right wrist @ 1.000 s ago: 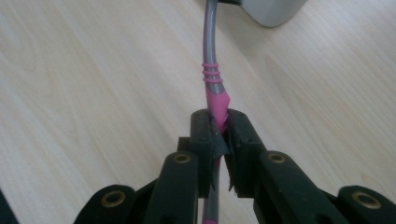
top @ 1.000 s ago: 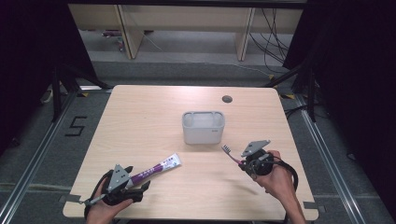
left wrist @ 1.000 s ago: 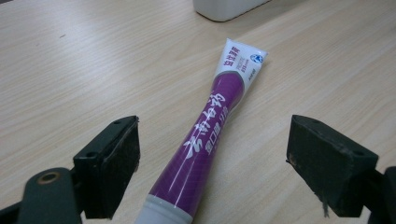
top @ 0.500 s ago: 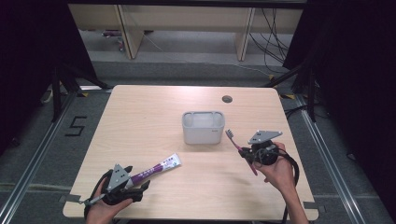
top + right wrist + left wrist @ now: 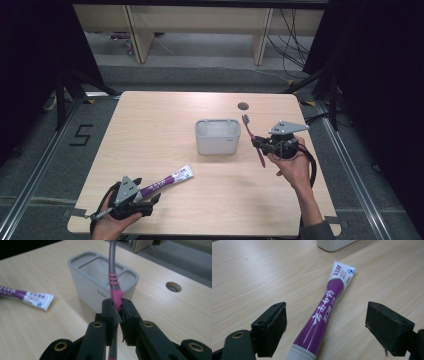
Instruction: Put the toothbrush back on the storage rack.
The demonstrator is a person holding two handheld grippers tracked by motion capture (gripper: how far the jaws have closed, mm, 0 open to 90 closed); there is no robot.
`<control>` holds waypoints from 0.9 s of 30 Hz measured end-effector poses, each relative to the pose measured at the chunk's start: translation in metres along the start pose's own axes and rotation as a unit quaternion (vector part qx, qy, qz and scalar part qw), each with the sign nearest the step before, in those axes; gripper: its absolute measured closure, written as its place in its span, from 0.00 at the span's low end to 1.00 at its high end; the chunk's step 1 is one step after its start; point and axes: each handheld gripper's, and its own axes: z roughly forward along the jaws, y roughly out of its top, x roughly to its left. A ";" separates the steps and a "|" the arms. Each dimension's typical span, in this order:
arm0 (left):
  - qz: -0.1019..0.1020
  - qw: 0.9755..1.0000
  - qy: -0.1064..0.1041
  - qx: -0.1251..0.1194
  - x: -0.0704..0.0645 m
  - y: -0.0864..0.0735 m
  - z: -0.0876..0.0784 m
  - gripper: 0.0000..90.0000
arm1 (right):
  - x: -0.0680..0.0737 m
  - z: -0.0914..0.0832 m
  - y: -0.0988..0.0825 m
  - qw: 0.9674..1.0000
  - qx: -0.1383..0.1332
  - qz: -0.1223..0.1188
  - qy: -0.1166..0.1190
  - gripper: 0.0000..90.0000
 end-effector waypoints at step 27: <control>-0.002 1.000 -0.003 0.000 0.000 0.000 0.001 0.19 | -0.028 0.025 0.049 0.989 -0.131 0.064 0.015 0.91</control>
